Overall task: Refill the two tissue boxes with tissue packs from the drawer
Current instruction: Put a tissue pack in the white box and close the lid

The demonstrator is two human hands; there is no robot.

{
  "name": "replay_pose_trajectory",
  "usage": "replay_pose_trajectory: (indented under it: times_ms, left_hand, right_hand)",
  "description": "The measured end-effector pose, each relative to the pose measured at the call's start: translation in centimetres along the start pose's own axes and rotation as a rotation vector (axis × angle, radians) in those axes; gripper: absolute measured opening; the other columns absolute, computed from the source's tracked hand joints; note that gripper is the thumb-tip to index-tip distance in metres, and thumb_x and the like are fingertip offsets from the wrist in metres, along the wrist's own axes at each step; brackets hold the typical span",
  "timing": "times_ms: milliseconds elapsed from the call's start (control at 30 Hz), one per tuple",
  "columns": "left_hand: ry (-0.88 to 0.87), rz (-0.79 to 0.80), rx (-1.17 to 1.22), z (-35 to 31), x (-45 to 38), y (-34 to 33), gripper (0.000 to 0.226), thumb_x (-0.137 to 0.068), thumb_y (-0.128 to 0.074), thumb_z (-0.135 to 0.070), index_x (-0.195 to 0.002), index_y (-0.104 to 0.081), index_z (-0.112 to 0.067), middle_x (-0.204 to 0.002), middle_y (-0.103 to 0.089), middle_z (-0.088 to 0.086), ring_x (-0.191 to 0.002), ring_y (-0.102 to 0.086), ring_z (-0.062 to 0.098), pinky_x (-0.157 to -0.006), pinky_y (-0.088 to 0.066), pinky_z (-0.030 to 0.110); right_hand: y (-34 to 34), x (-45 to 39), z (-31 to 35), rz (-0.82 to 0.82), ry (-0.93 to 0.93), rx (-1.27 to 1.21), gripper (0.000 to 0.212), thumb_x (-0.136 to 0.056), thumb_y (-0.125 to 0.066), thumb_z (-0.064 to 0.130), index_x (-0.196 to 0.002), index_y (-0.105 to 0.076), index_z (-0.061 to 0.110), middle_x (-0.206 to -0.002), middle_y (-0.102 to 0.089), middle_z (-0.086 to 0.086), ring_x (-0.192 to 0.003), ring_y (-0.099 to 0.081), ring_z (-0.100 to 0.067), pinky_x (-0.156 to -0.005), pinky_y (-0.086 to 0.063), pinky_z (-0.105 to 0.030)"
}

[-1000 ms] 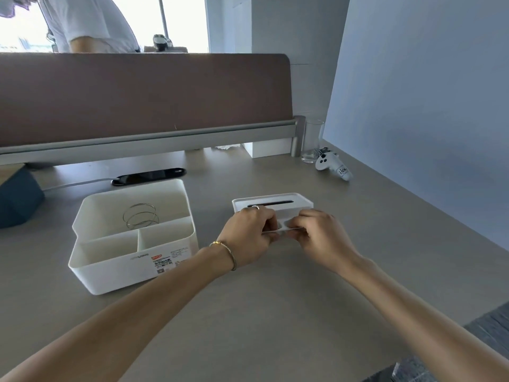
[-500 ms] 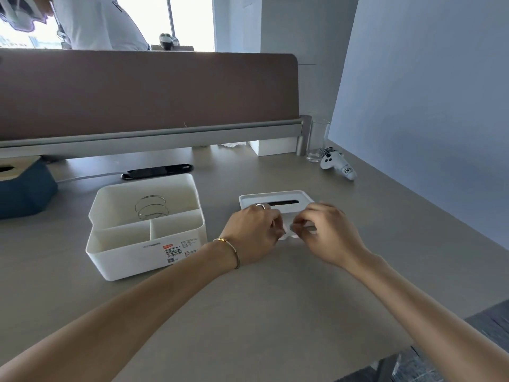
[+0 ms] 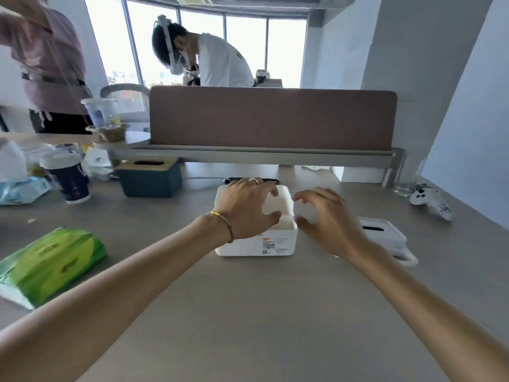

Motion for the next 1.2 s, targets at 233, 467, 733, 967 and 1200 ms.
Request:
replay_pose_trajectory:
  times_ms: [233, 467, 733, 967, 1200]
  left_hand:
    - [0.215, -0.012, -0.114, 9.3, 6.6, 6.0, 0.04, -0.086, -0.059, -0.056, -0.12, -0.061, -0.034, -0.113, -0.065, -0.011, -0.108, -0.058, 0.014, -0.08, -0.039, 0.029]
    - [0.403, -0.016, -0.237, 16.3, 13.8, 10.9, 0.038, -0.086, -0.059, -0.053, -0.117, -0.063, -0.032, -0.109, -0.065, -0.009, -0.105, -0.059, 0.017, -0.076, -0.038, 0.03]
    - [0.791, 0.165, -0.354, 22.7, 22.7, 11.6, 0.064, -0.079, -0.058, -0.066, -0.132, -0.053, -0.03, -0.131, -0.057, 0.005, -0.119, -0.054, 0.027, -0.089, -0.045, 0.038]
    - [0.956, 0.294, -0.3, 25.3, 26.2, 9.5, 0.096, -0.074, -0.061, -0.075, -0.152, -0.025, -0.033, -0.142, -0.045, 0.012, -0.128, -0.049, 0.031, -0.091, -0.044, 0.04]
    - [1.006, 0.198, -0.151, 26.7, 26.6, 8.7, 0.099, -0.068, -0.074, -0.063, -0.151, -0.027, -0.036, -0.14, -0.043, 0.01, -0.129, -0.045, 0.03, -0.093, -0.047, 0.04]
  right_hand:
    - [-4.3, -4.9, 10.1, 0.026, 0.184, -0.089, 0.038, -0.082, -0.063, 0.034, -0.12, -0.062, 0.029, -0.114, -0.065, 0.01, -0.108, -0.057, -0.017, -0.084, -0.045, -0.033]
    - [-8.4, -7.6, 20.0, 0.074, 0.371, -0.212, 0.041, -0.081, -0.057, 0.04, -0.121, -0.062, 0.029, -0.115, -0.065, 0.009, -0.108, -0.056, -0.016, -0.084, -0.044, -0.032]
    - [-13.2, -8.5, 27.7, 0.181, 0.484, -0.329, 0.037, -0.084, -0.062, 0.038, -0.12, -0.063, 0.03, -0.11, -0.065, 0.009, -0.107, -0.056, -0.014, -0.084, -0.048, -0.034]
    - [-15.8, -8.9, 30.5, 0.236, 0.531, -0.349, 0.035, -0.084, -0.065, 0.038, -0.118, -0.063, 0.032, -0.109, -0.066, 0.011, -0.106, -0.059, -0.013, -0.087, -0.053, -0.04]
    - [-17.0, -9.2, 30.8, 0.264, 0.542, -0.347, 0.034, -0.084, -0.067, 0.037, -0.117, -0.064, 0.032, -0.107, -0.066, 0.011, -0.103, -0.059, -0.013, -0.086, -0.053, -0.04]
Point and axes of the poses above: each hand's wrist, its own x-axis away from the middle knuckle, its own y-axis out of the back of the hand, z = x × y, the point moved 5 cm from there along -x, towards the middle knuckle
